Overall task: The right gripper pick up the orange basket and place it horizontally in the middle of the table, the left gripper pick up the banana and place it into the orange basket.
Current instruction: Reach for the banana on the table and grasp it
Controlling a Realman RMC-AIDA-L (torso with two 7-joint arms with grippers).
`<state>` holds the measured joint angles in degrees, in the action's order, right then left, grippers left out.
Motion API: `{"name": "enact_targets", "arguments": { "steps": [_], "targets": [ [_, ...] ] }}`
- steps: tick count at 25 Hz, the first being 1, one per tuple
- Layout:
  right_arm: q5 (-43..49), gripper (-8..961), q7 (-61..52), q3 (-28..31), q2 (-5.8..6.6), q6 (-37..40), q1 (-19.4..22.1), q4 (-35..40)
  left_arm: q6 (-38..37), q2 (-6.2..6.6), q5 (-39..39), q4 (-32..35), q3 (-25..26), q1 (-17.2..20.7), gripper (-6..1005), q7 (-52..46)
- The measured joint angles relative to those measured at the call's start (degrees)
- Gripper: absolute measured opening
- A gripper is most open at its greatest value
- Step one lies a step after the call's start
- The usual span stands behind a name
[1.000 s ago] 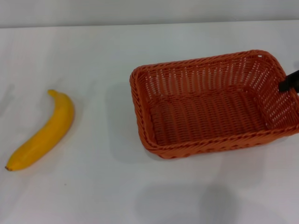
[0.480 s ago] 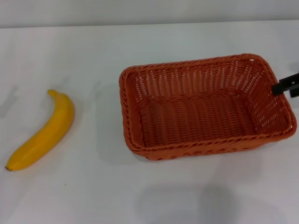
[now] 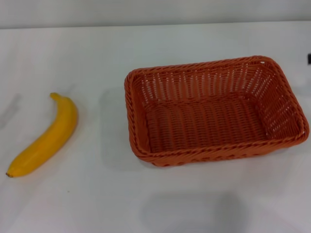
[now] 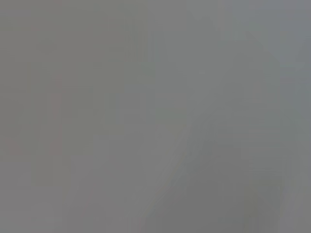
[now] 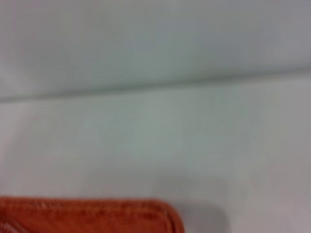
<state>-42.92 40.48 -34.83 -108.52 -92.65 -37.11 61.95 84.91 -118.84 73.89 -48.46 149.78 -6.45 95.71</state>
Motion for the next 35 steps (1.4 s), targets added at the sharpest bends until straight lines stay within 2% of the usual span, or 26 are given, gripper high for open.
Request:
{"name": "enact_targets", "arguments": {
  "steps": [4,7,9,12,15,18,22,24,28,35],
  "targets": [
    [-7.96,878,11.06,6.12,-0.90,3.56,3.32,0.13,0.02,0.15,10.68,-12.18,0.28,0.48,817,-17.48],
    [-14.93,876,20.47,7.82,-2.57,8.46,7.19,-0.20,0.14,0.55,21.91,-23.03,0.35,-0.19,817,-33.13],
    [-18.14,874,25.48,7.91,-3.56,10.90,9.39,-0.30,1.63,1.23,30.33,-29.24,0.33,-1.95,817,-42.11],
    [-21.92,874,31.79,7.99,-4.77,12.91,11.91,-1.79,9.13,4.24,43.94,-33.30,0.40,-8.20,817,-52.90],
    [-25.15,874,37.48,8.04,-5.56,13.40,13.67,-4.09,16.38,6.19,53.19,-32.94,0.11,-14.91,817,-56.61],
    [-26.39,874,39.76,8.09,-5.90,13.80,14.20,-5.74,19.74,6.69,60.93,-32.24,-1.96,-19.97,817,-57.36],
    [-27.75,874,40.98,8.03,-6.19,14.38,14.01,-7.05,20.87,7.75,70.60,-28.50,-7.39,-24.27,817,-58.13],
    [-30.25,874,42.08,7.78,-6.32,14.56,14.45,-7.64,20.94,7.98,74.29,-26.64,-8.28,-25.85,817,-58.02],
    [-33.72,873,44.90,8.12,-6.45,14.99,16.57,-8.81,19.36,7.80,78.74,-21.86,-9.48,-29.84,816,-57.18],
    [-37.18,873,48.54,8.20,-6.42,16.56,17.37,-13.04,11.47,6.13,79.01,-17.00,-17.55,-31.14,806,-57.34]
  ]
}}
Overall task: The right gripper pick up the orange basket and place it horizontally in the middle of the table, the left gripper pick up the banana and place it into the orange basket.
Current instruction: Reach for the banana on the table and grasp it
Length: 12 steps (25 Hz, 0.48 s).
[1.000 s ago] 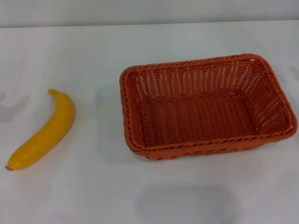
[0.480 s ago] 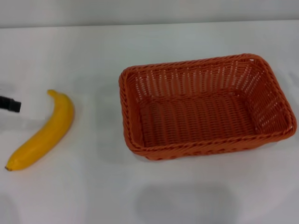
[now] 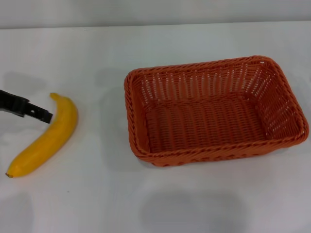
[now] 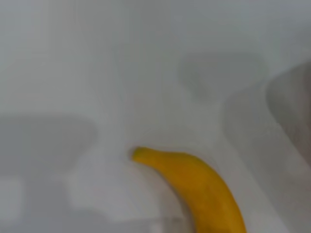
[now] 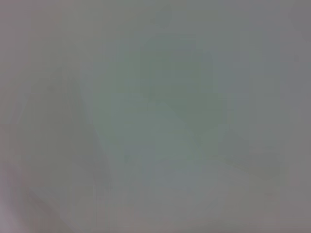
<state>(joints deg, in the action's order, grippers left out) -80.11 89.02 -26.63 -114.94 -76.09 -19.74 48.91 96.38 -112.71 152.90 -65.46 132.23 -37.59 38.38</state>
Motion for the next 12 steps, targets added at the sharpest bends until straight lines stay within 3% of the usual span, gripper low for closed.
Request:
{"name": "enact_targets", "arguments": {
  "steps": [6,12],
  "targets": [
    [-0.38,873,0.07,-0.39,-0.10,1.34,-0.77,-0.94,-3.63,-1.00,0.25,5.89,-1.86,-2.34,794,0.20],
    [-2.81,873,0.10,-0.76,-0.11,1.52,-1.14,-1.60,-3.80,-1.08,1.90,9.00,-4.48,-3.89,781,-0.98]
  ]
}}
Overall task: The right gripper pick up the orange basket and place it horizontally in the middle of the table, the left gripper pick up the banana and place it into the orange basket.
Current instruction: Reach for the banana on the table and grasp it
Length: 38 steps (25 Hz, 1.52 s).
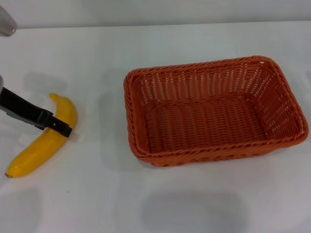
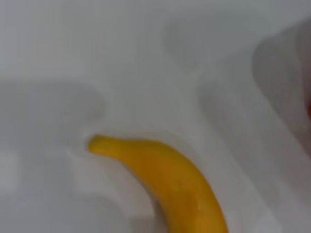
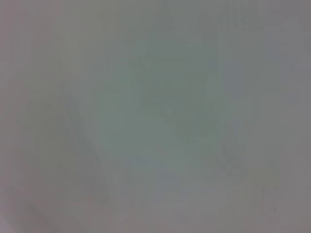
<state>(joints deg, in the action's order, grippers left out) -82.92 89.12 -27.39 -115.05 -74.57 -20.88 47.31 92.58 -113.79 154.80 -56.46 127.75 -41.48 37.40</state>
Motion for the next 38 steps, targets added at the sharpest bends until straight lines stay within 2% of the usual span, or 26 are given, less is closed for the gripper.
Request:
{"name": "enact_targets", "arguments": {
  "steps": [12,20,32,38],
  "targets": [
    [-0.48,874,-0.32,-0.12,-0.08,0.41,-0.79,-0.73,0.87,-0.23,1.59,1.93,-0.58,-0.77,757,-0.63],
    [-0.49,874,-0.56,-0.07,-0.09,0.60,-0.95,-0.73,-1.17,-0.66,3.33,4.25,-2.70,-0.86,740,-0.71],
    [-0.84,874,-1.31,0.67,-0.08,1.21,-0.19,-1.30,-3.07,-0.85,3.61,5.01,-2.26,-1.18,716,-2.33],
    [-3.17,873,-1.31,0.69,-0.02,0.68,0.56,-1.41,-3.29,-1.26,4.02,4.72,-2.61,-1.02,611,-2.44]
  ]
}}
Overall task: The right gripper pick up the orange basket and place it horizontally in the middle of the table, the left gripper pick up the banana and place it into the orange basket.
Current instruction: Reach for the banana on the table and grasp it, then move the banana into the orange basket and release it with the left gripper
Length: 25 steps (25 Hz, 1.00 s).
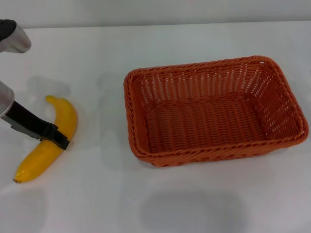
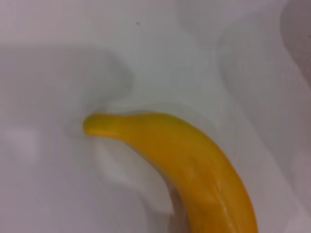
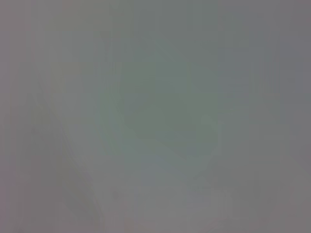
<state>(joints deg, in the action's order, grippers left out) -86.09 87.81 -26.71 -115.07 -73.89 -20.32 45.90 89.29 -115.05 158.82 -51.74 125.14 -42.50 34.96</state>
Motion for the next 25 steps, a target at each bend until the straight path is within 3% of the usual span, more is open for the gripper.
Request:
{"name": "enact_targets", "arguments": {
  "steps": [6,15,20,21,25],
  "targets": [
    [-1.33,872,0.14,0.08,0.03,-0.89,0.78,-0.02,0.12,0.00,-0.20,-2.85,0.47,1.43,517,0.23],
    [-1.85,870,0.45,0.08,0.10,-2.07,0.90,0.34,6.82,0.88,-2.24,-17.39,0.58,2.22,504,0.03],
    [-1.89,870,0.70,0.07,0.21,-2.55,0.48,0.60,12.90,1.03,-3.18,-23.23,0.16,-2.26,514,1.45],
    [-1.90,870,0.89,0.07,0.22,-2.71,0.34,0.61,14.82,0.98,-3.23,-23.95,0.02,-5.16,516,2.54],
    [-2.01,870,1.64,-0.07,0.17,-2.94,-0.27,0.64,16.27,0.62,-3.63,-23.91,-0.74,-9.02,525,4.07]
  ]
}}
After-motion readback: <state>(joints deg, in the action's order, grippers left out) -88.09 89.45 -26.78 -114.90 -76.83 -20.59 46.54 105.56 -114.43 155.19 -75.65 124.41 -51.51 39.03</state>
